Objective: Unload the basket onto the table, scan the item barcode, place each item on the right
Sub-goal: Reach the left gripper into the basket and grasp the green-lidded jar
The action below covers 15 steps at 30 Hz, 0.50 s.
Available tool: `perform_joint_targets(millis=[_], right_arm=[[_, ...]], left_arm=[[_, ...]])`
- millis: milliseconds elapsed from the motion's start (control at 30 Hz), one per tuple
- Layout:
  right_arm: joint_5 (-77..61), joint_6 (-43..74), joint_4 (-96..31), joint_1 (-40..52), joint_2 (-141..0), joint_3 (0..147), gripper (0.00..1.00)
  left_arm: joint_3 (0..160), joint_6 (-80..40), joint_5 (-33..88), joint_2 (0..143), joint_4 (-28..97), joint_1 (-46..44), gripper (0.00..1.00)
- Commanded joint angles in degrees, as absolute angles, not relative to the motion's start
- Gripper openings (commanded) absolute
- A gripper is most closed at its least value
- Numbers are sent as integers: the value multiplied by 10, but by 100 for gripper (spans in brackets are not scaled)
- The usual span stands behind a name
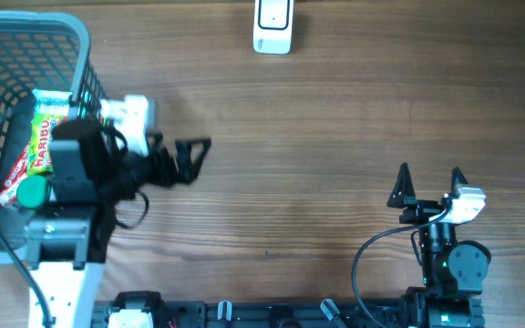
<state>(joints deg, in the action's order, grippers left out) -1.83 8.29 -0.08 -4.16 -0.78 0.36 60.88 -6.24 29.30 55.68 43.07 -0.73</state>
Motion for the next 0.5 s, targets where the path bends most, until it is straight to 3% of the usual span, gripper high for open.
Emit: perform_joint_targets(millis=[0, 67, 167, 300, 467], right_arm=[[-13, 76, 2, -40, -4, 3, 100], [-13, 76, 2, -40, -4, 3, 100], [-13, 76, 2, -40, -4, 3, 100], [-13, 76, 2, -40, -4, 3, 100], [-13, 76, 2, -40, -4, 3, 100]], left_arm=[[825, -99, 230, 643, 501, -4, 100], [955, -121, 157, 704, 568, -1, 100], [1117, -271, -23, 782, 678, 60, 100], [1110, -448, -61, 825, 795, 255, 100], [1053, -532, -61, 872, 847, 398, 100]])
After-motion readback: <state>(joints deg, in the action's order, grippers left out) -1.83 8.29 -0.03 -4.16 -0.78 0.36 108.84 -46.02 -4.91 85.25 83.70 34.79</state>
